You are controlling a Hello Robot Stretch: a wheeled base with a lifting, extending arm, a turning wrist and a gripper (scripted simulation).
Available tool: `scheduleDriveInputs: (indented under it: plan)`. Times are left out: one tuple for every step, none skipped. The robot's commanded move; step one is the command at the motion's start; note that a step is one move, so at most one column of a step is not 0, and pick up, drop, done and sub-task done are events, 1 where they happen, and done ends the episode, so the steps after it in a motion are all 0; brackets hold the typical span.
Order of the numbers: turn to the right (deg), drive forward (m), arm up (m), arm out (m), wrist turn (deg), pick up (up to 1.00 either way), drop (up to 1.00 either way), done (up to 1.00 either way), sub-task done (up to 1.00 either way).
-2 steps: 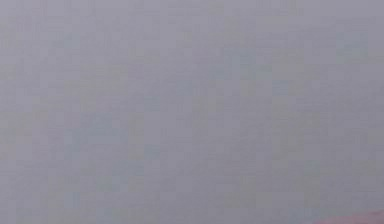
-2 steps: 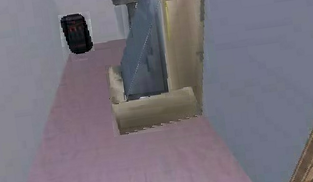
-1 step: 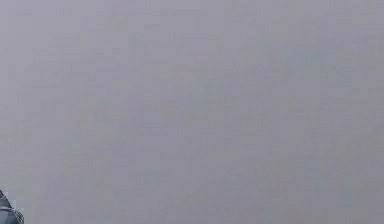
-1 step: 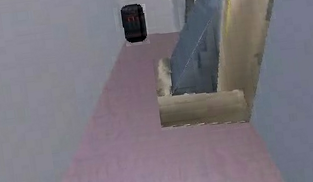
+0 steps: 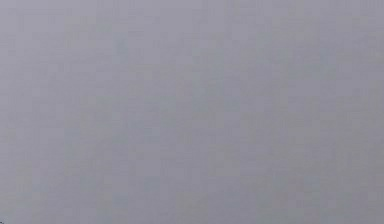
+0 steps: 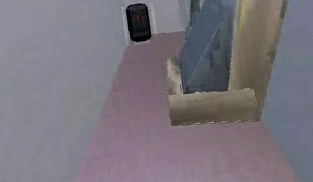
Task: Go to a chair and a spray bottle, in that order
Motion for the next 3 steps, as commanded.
scheduleDriveInputs:
  plan:
    - [-45.0,0.00,0.00,0.00,0.0,0.00,0.00,0.00,0.00]
    - [-9.0,0.00,0.00,0.00,0.0,0.00,0.00,0.00,0.00]
    - [0.0,0.30,0.00,0.00,0.0,0.00,0.00,0.00,0.00]
